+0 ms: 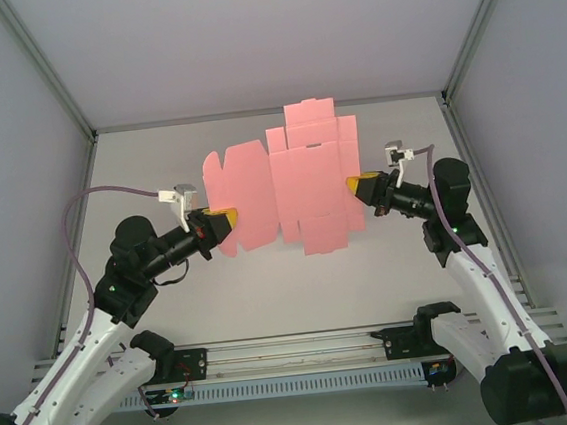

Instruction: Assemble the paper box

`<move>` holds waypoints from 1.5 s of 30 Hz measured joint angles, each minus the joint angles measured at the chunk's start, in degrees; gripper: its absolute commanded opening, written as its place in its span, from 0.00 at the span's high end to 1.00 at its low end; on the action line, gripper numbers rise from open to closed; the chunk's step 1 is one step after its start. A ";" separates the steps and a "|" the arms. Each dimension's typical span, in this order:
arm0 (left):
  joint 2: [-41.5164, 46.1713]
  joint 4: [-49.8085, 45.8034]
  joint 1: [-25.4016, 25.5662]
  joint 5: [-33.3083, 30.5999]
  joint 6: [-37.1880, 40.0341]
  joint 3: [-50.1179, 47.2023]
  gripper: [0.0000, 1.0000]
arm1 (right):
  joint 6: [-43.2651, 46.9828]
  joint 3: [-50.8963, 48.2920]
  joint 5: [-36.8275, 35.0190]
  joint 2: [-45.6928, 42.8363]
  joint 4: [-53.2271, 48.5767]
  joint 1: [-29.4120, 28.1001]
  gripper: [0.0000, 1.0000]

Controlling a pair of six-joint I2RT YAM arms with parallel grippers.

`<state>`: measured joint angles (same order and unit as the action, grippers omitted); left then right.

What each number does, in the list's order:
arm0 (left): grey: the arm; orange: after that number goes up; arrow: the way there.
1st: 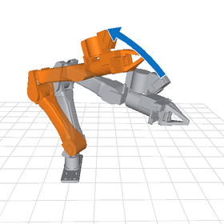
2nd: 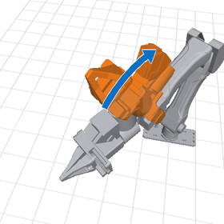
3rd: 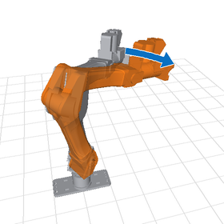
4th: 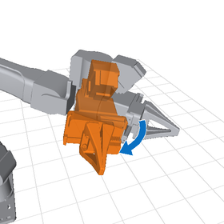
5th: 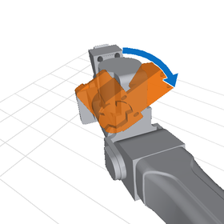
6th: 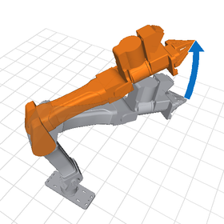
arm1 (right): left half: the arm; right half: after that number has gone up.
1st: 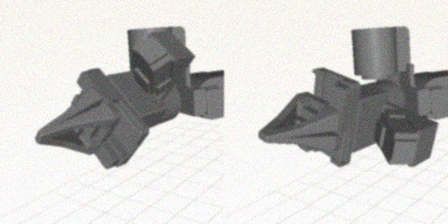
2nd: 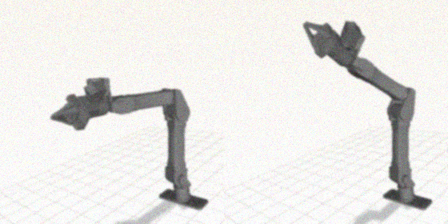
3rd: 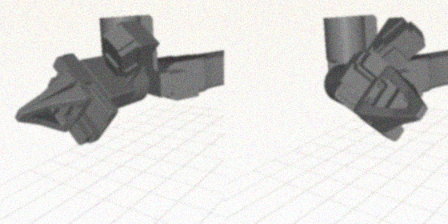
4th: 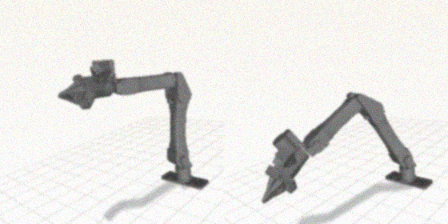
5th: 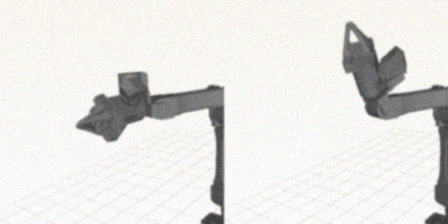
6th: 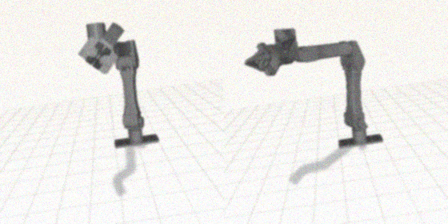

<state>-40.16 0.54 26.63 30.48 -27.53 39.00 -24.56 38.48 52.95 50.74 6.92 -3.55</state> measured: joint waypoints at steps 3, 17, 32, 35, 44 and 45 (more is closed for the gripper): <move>-0.72 0.02 0.00 -1.18 -0.37 -0.48 1.00 | 5.07 2.47 -7.02 0.46 -5.90 -4.02 1.00; -6.54 5.03 -0.07 -8.07 -9.05 -5.70 1.00 | 31.04 10.78 -79.45 10.14 -14.32 -39.41 1.00; -5.11 -15.23 0.70 -23.63 -12.87 -7.58 0.00 | 48.70 16.11 -68.46 15.26 -12.63 -36.54 1.00; -3.58 -25.55 0.70 -31.06 -10.23 -1.25 0.00 | 53.18 17.20 -61.24 14.21 -15.63 -34.27 1.00; -4.85 -25.07 0.70 -27.15 -3.19 3.89 0.00 | 65.31 25.27 -46.38 17.14 -26.56 -33.29 1.00; -7.37 -25.20 0.70 -26.64 -2.29 6.19 0.00 | 66.88 26.93 -45.66 18.27 -28.30 -33.29 1.00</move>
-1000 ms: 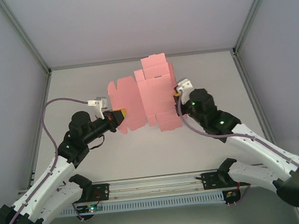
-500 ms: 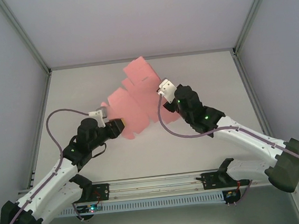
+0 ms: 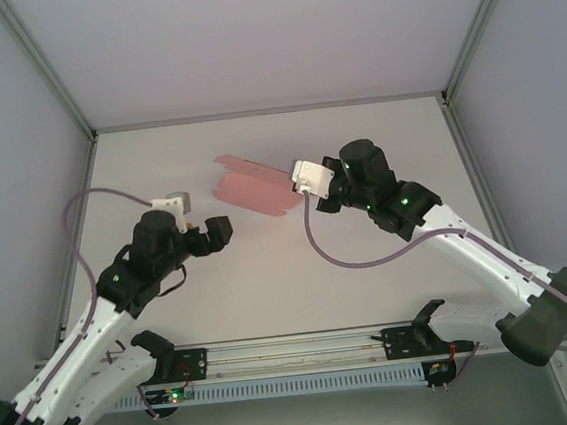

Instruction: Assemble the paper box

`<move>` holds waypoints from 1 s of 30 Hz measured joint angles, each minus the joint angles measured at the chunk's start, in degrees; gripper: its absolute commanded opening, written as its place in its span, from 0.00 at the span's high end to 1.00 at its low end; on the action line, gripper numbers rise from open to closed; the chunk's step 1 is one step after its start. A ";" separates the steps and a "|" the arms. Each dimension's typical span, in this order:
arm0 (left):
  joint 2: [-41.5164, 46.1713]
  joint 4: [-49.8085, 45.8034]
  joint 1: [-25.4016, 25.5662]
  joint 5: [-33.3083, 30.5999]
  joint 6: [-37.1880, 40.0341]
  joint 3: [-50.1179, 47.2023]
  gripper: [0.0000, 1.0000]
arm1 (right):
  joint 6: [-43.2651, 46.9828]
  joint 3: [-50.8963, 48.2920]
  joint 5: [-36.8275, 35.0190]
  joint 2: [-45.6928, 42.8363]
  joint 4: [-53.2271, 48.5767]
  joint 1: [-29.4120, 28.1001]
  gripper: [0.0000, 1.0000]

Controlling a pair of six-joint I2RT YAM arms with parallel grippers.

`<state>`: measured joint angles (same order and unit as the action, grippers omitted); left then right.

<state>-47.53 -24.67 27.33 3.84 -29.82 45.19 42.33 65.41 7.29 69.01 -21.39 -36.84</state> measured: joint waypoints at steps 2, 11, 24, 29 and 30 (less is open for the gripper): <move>-3.93 -0.66 0.00 -0.46 1.44 5.16 0.00 | 2.80 3.13 1.05 1.97 -3.21 0.00 1.00; -8.35 -3.30 0.00 -4.20 12.83 24.83 0.00 | 11.21 13.57 4.26 6.08 -17.16 2.99 1.00; -12.83 -8.15 -0.02 7.50 20.22 37.48 0.00 | 20.74 48.35 13.90 16.70 -59.28 2.10 1.00; -10.69 -8.13 -0.42 6.91 19.23 32.81 0.00 | 19.47 40.87 14.84 19.23 -59.78 2.62 1.00; -10.84 -8.00 -0.55 6.95 19.02 31.67 0.00 | 18.82 39.58 14.64 20.04 -57.51 3.08 1.00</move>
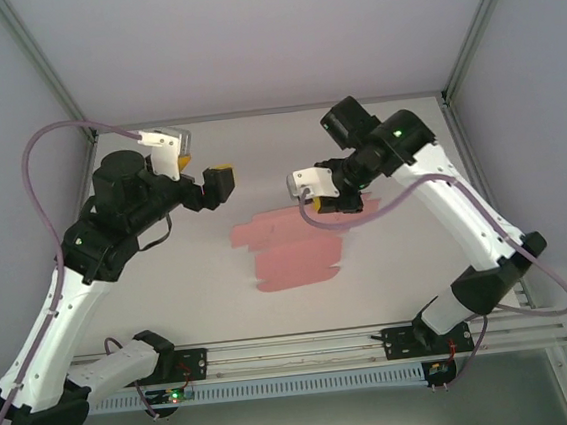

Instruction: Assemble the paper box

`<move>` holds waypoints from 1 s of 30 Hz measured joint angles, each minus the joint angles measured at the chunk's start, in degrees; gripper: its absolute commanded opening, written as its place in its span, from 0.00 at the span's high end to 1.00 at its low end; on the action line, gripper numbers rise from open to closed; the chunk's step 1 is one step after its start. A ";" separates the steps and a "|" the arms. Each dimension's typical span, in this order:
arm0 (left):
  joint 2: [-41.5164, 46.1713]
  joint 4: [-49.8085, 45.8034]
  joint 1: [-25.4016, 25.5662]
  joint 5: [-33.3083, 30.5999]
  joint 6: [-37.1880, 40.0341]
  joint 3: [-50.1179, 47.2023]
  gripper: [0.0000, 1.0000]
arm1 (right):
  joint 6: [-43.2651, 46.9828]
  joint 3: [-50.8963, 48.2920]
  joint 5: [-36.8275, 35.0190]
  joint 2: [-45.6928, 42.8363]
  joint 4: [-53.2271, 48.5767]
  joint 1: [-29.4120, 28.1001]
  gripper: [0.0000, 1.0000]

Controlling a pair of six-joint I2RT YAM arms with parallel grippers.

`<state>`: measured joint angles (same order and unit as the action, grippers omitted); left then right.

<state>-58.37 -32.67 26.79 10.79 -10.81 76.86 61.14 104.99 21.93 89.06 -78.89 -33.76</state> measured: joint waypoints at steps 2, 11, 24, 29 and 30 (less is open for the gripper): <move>-0.68 0.52 -0.57 1.14 -0.15 -2.56 0.00 | -1.73 -3.37 -1.16 0.79 5.68 0.85 1.00; -7.61 6.23 -1.05 14.56 4.63 -14.21 0.25 | -4.20 -14.69 -5.55 3.98 24.02 2.95 1.00; -16.39 8.52 -1.40 18.10 17.73 -12.09 0.34 | -1.99 -12.79 -2.93 7.48 22.29 4.20 1.00; -16.37 8.02 -1.42 12.22 20.52 -10.95 0.32 | -0.92 -12.57 -2.05 7.50 20.72 4.11 1.00; -16.37 7.67 -1.40 11.34 21.03 -10.82 0.32 | -0.87 -12.55 -1.95 7.50 20.44 4.13 1.00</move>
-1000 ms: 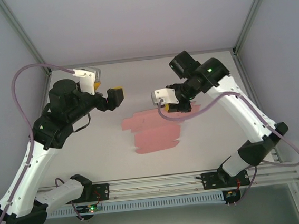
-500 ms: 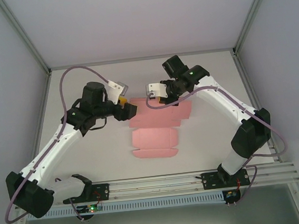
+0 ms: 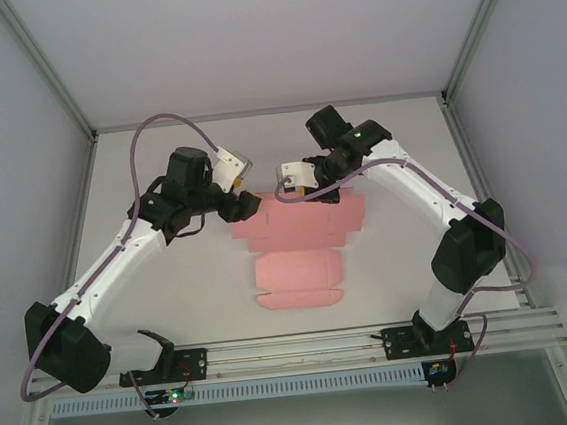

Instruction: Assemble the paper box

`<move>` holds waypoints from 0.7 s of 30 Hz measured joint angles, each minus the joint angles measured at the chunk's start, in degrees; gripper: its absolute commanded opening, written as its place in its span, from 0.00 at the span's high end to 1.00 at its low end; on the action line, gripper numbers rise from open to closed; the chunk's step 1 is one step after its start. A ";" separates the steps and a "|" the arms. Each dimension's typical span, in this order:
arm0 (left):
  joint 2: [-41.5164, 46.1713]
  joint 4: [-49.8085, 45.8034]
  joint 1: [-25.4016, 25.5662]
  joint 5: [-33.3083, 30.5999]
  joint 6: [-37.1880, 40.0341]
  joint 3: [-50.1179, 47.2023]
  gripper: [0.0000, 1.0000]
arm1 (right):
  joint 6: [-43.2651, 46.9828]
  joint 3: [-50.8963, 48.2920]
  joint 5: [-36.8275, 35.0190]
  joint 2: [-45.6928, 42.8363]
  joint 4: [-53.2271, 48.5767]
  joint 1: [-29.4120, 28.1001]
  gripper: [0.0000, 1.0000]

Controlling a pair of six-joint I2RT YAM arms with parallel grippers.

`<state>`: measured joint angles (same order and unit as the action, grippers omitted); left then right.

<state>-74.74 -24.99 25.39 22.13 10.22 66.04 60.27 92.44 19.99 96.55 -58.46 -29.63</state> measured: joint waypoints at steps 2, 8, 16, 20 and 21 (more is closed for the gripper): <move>-0.09 -1.03 0.00 -1.09 0.92 0.44 0.31 | 0.15 0.11 0.09 0.00 -0.35 0.00 1.00; -2.27 -1.62 0.00 2.99 3.10 2.03 0.42 | -0.07 1.66 0.68 0.42 -0.50 -0.04 1.00; -8.07 -2.25 0.35 6.36 4.17 6.34 0.70 | -0.76 3.06 0.92 2.40 -0.44 -0.11 1.00; -8.46 -2.97 0.57 6.38 4.57 6.64 0.79 | -2.01 3.06 0.46 2.56 -0.39 0.04 1.00; -8.46 -2.99 0.70 6.34 4.57 6.64 0.82 | -2.40 3.06 0.44 2.56 -0.26 0.11 1.00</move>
<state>-83.20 -27.99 26.09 28.47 14.79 72.69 57.87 95.50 20.43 99.11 -58.72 -29.52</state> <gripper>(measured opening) 0.232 0.049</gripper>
